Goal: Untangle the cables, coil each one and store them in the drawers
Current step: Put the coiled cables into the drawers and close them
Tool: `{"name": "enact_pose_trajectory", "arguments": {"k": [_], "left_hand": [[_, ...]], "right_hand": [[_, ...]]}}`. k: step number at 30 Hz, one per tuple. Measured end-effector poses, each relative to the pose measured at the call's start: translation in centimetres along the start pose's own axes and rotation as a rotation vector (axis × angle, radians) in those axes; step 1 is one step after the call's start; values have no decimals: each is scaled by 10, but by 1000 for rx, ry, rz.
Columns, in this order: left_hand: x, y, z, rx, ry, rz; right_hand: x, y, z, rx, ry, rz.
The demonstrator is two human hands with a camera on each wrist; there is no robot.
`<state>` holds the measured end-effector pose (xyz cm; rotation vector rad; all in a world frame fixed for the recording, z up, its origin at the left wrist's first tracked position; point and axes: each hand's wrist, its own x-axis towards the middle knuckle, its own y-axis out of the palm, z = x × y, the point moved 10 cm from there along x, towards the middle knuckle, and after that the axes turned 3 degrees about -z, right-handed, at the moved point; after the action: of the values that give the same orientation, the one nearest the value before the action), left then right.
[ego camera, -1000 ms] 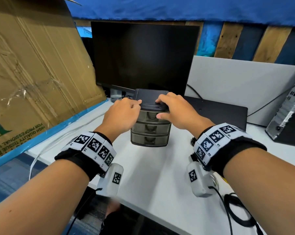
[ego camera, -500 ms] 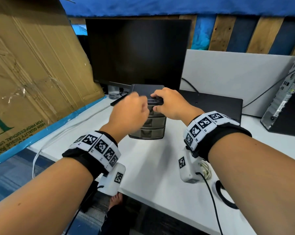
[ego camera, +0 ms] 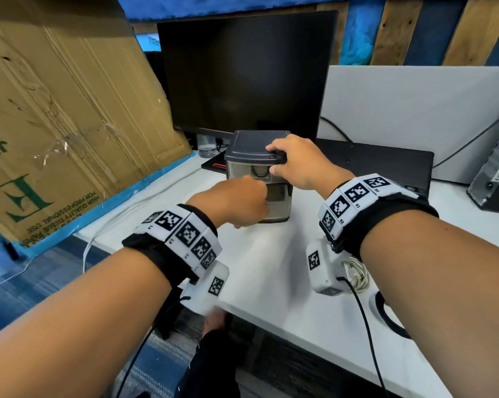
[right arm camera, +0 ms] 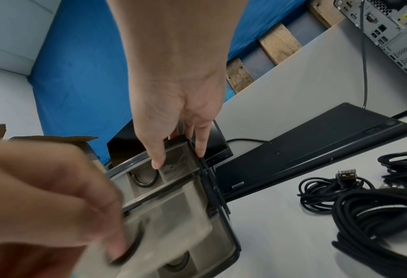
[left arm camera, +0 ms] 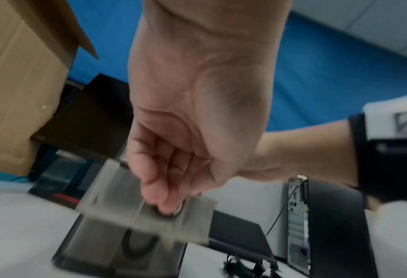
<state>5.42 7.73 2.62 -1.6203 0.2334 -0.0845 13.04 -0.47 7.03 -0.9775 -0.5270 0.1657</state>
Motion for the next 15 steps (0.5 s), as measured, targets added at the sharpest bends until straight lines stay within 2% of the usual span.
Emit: {"name": "enact_pose_trajectory", "arguments": {"k": [4,5,6,7,9,10,12,15], "left_hand": [[-31,12,-3,-68,-41,307],[-34,11,-2,-101,-52,325],[-32,7,-3,-142,-46,288],[-29,-4,-3,-160,-25,192],[-20,-27,3,-53,13,-66],[-17,-30,8,36,7,-129],[-11,-14,23,107,-33,-94],[-10,3,30,-79,-1,-74]], "right_hand": [[1,0,-1,10,5,-7],[1,0,-1,10,6,-4],[0,0,0,9,6,-1],[0,-1,0,7,6,-1],[0,-2,1,4,8,1],[-1,-2,1,1,9,5],[-1,-2,3,-12,8,13],[-1,-2,4,-18,1,15]]}}
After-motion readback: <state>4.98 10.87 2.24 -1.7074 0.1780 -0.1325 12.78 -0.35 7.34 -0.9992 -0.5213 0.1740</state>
